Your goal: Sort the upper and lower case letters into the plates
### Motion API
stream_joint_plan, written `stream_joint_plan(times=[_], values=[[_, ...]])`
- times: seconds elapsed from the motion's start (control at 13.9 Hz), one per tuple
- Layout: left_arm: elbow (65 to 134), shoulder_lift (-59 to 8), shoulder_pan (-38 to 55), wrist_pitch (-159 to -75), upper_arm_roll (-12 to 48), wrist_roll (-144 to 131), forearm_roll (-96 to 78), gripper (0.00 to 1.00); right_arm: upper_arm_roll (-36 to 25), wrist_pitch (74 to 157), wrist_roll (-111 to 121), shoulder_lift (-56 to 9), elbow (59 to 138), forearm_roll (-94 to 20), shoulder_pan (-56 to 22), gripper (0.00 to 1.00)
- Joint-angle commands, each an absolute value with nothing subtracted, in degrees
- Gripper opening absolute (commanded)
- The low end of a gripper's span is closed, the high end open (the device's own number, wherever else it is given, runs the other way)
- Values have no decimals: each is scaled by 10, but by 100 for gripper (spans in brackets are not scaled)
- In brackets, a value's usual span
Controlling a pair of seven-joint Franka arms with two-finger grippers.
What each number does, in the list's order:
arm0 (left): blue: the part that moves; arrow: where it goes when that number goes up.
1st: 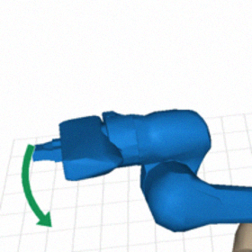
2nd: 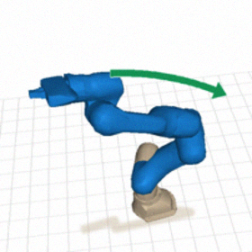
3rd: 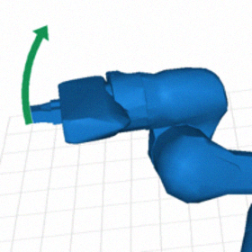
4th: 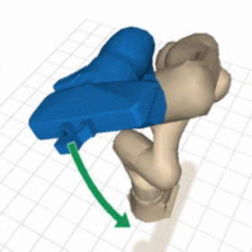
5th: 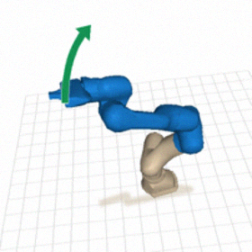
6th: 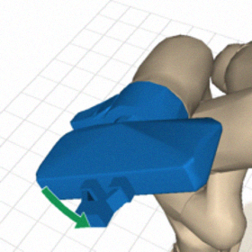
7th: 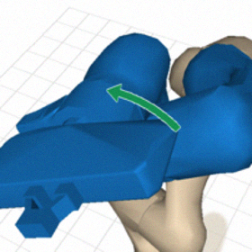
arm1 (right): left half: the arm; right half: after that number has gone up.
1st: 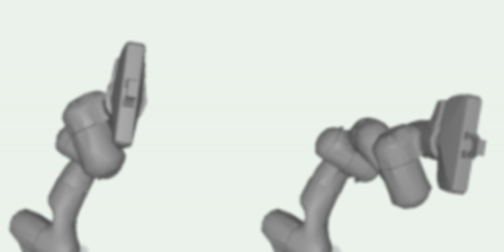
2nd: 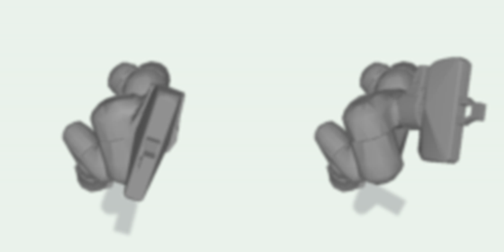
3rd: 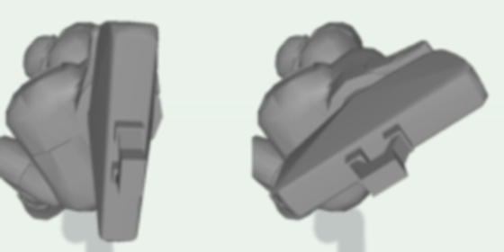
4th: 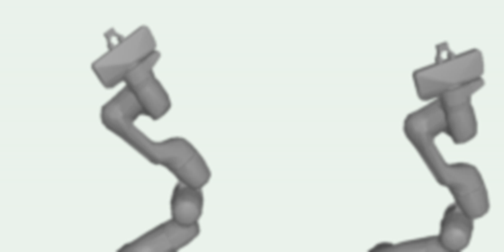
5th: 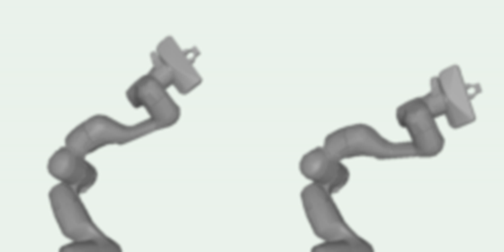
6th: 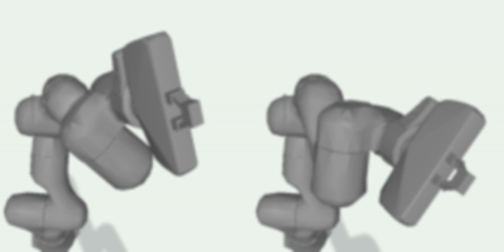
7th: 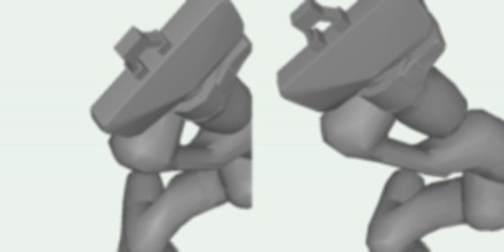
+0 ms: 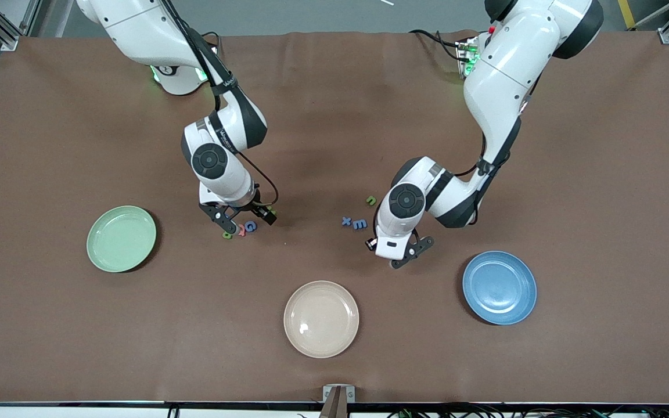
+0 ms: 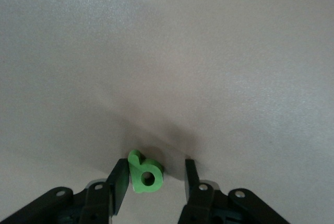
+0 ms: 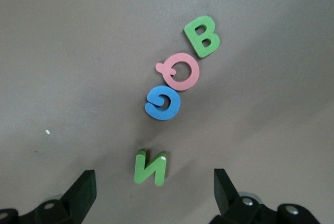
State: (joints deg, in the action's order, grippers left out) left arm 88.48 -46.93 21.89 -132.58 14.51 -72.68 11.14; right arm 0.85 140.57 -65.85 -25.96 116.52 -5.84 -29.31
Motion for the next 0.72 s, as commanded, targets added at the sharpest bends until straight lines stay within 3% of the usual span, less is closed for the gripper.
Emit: stream_joint_plan(times=[0.0, 0.07, 0.14, 0.65], values=[[885, -472, 221, -1323, 145, -739, 122, 28, 4, 1412, -665, -270, 1161, -71, -304, 94], [886, -472, 221, -1322, 145, -739, 122, 11, 3, 1412, -666, -278, 1153, -71, -306, 90], [885, -466, 218, -1315, 145, -738, 123, 0, 3, 1412, -666, -287, 1146, -71, -307, 85], [880, -392, 93, -1251, 136, -616, 147, 0, 3, 1414, -667, -324, 1118, -70, -316, 67]])
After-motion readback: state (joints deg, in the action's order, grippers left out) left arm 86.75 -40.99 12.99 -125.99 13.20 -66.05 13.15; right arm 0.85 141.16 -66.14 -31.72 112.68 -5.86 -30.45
